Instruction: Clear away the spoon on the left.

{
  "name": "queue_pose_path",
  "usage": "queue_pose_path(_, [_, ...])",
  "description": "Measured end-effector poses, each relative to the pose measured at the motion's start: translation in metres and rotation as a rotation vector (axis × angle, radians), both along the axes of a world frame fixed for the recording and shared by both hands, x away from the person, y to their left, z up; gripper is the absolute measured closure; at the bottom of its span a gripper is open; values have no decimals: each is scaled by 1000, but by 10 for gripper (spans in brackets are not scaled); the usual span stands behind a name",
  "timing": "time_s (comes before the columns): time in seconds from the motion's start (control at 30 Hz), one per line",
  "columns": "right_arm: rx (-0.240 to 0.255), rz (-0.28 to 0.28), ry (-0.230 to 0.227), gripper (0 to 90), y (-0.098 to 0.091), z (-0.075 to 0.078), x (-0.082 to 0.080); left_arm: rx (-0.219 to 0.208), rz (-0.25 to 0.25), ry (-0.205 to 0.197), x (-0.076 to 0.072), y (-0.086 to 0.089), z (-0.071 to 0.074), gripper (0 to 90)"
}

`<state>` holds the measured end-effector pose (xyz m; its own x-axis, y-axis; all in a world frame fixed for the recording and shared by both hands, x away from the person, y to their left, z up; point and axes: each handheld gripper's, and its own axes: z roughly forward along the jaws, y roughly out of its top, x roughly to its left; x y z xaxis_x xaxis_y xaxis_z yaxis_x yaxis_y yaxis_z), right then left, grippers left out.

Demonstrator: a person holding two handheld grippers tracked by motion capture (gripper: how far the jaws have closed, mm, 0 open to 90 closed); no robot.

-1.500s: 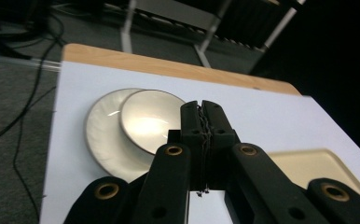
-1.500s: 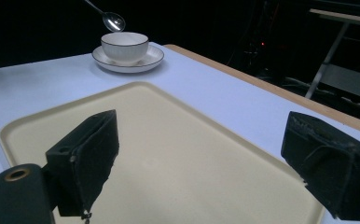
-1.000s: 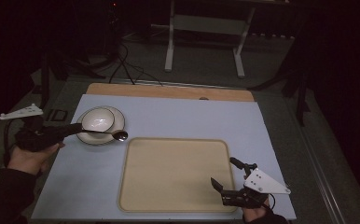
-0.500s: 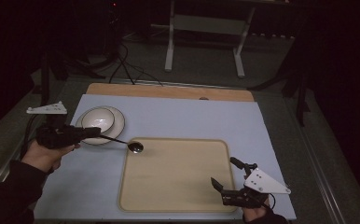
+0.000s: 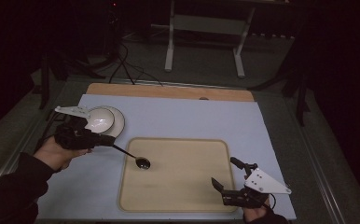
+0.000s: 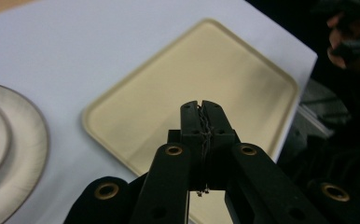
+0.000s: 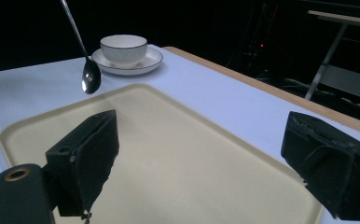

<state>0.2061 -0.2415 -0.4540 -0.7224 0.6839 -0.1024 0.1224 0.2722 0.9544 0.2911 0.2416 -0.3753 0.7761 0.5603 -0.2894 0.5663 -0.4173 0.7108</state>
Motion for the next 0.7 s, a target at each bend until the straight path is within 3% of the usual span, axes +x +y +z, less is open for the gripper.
queue_pose_path(0.37, [-4,4,2,113,0,0,0,67,-125,38,2,-22,5,895])
queue_pose_path(0.7, [-4,7,4,113,1,0,0,131,-214,102,5,-38,3,895])
